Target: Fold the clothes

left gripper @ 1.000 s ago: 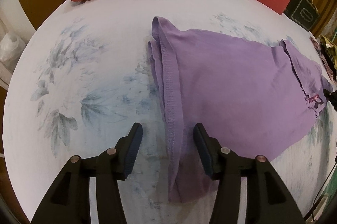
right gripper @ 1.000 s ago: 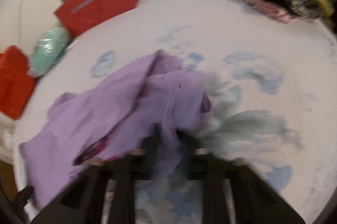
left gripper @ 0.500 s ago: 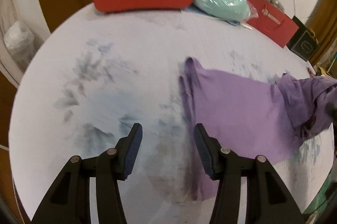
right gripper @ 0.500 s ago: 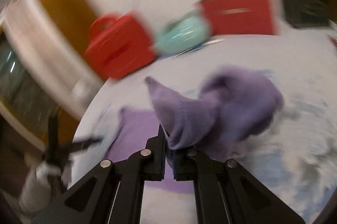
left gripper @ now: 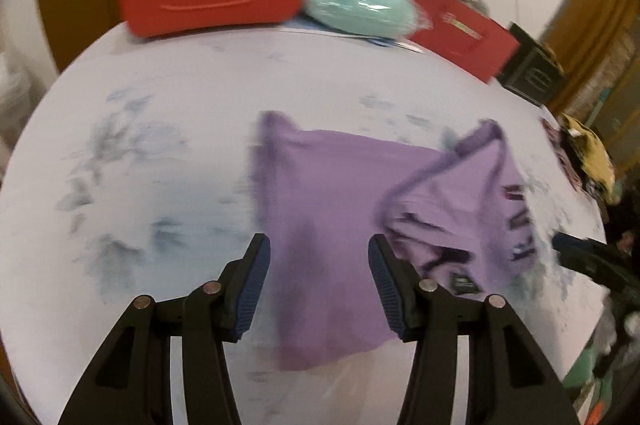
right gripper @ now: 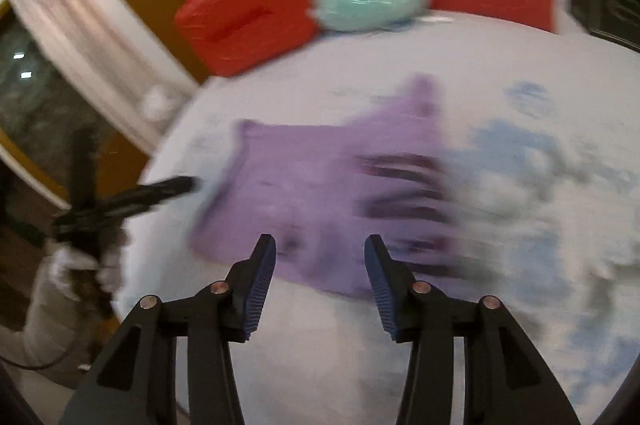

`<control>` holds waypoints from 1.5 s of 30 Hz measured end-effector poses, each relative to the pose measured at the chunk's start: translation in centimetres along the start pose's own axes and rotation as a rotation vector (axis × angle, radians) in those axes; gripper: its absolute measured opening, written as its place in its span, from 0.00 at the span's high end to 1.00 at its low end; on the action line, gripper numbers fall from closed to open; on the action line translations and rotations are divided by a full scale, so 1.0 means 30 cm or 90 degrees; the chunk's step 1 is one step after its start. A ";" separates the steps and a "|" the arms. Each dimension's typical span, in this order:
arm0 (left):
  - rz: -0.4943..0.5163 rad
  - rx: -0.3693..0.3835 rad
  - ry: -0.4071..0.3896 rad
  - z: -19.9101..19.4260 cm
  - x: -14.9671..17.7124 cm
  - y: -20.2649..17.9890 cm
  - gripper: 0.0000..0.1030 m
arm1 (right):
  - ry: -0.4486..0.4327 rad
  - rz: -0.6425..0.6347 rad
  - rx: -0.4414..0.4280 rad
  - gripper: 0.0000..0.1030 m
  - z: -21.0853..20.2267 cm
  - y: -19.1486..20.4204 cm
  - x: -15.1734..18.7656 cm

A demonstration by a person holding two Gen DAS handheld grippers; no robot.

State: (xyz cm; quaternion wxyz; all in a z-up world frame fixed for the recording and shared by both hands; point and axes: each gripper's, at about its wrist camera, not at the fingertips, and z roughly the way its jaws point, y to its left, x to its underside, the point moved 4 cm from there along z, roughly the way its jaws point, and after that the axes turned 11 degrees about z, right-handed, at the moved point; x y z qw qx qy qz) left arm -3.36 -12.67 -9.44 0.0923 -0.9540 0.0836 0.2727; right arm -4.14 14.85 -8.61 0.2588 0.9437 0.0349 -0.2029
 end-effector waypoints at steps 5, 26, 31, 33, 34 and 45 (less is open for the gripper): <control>0.039 0.031 0.037 0.086 -0.027 -0.155 0.46 | 0.024 0.030 0.034 0.55 0.043 -0.136 -0.021; -0.026 0.010 0.099 0.255 -0.090 -0.258 0.33 | 0.059 0.043 -0.028 0.55 0.049 -0.263 -0.043; 0.048 -0.052 0.123 0.303 -0.058 -0.315 0.56 | 0.092 -0.013 0.010 0.67 0.117 -0.203 -0.019; 0.060 -0.056 0.118 0.302 -0.059 -0.330 0.67 | 0.107 -0.025 0.029 0.67 0.147 -0.190 -0.009; 0.062 -0.053 0.114 0.301 -0.061 -0.335 0.77 | 0.111 -0.025 0.032 0.67 0.159 -0.187 -0.005; 0.058 -0.116 0.016 -0.008 -0.175 -0.179 0.85 | 0.063 0.018 -0.048 0.65 0.038 -0.132 -0.071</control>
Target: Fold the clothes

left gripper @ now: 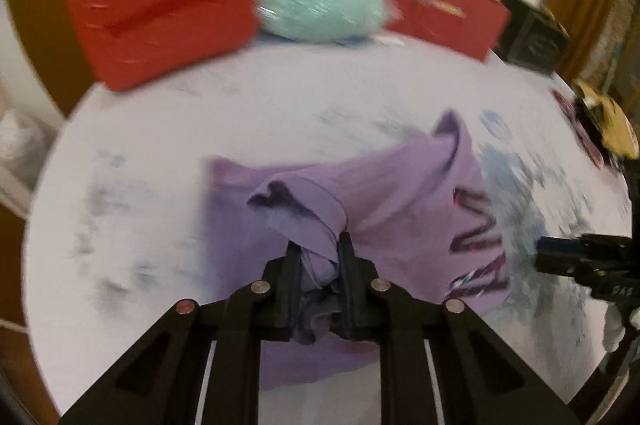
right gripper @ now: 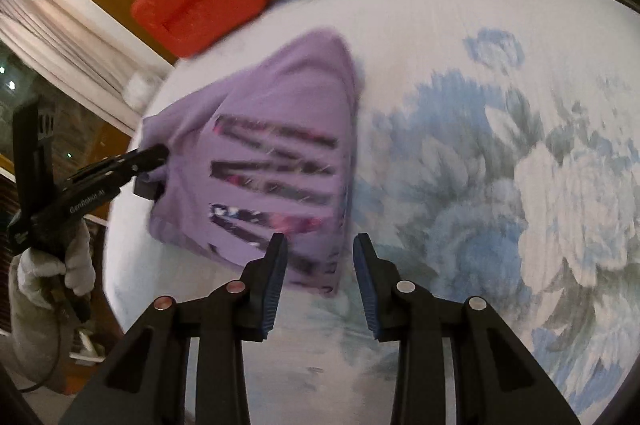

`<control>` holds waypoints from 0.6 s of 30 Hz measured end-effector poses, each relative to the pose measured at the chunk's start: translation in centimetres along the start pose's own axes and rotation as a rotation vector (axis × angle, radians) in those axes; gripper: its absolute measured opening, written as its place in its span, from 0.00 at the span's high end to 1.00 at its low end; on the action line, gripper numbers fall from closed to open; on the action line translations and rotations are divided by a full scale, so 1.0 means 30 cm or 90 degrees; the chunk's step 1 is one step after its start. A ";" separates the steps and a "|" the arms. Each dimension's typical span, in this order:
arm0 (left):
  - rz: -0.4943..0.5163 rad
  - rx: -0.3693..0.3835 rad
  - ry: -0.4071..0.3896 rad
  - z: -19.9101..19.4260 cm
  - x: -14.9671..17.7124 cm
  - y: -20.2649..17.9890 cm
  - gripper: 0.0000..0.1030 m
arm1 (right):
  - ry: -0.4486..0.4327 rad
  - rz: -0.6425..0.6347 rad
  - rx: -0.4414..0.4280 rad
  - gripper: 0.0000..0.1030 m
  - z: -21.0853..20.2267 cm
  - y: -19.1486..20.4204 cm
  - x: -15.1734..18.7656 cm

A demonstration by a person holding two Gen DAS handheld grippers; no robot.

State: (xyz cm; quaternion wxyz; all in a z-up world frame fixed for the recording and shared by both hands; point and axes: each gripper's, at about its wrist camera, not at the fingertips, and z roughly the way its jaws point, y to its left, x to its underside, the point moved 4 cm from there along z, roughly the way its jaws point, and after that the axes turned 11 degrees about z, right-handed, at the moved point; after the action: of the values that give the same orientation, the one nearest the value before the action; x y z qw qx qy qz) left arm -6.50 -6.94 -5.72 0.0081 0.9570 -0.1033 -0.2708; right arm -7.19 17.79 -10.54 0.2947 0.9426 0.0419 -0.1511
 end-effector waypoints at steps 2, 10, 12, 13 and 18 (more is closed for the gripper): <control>-0.020 -0.025 0.009 -0.030 0.020 0.104 0.85 | -0.009 -0.008 -0.007 0.62 -0.006 0.034 -0.017; -0.039 -0.037 0.118 0.158 0.218 0.267 0.71 | 0.028 -0.045 0.006 0.62 0.138 0.156 -0.029; -0.042 -0.031 0.098 0.122 0.218 0.279 0.66 | 0.037 -0.053 0.015 0.62 0.167 0.173 -0.023; -0.044 -0.030 0.082 0.093 0.213 0.290 0.62 | 0.041 -0.058 0.020 0.62 0.178 0.180 -0.019; -0.008 -0.048 0.012 -0.027 0.159 0.287 0.46 | 0.032 -0.058 0.055 0.43 0.197 0.183 -0.006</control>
State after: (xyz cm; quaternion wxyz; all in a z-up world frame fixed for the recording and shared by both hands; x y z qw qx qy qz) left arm -3.78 -16.37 -6.87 0.0434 0.9592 -0.0866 -0.2658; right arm -7.98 9.91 -12.12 0.2454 0.9551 0.0858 -0.1423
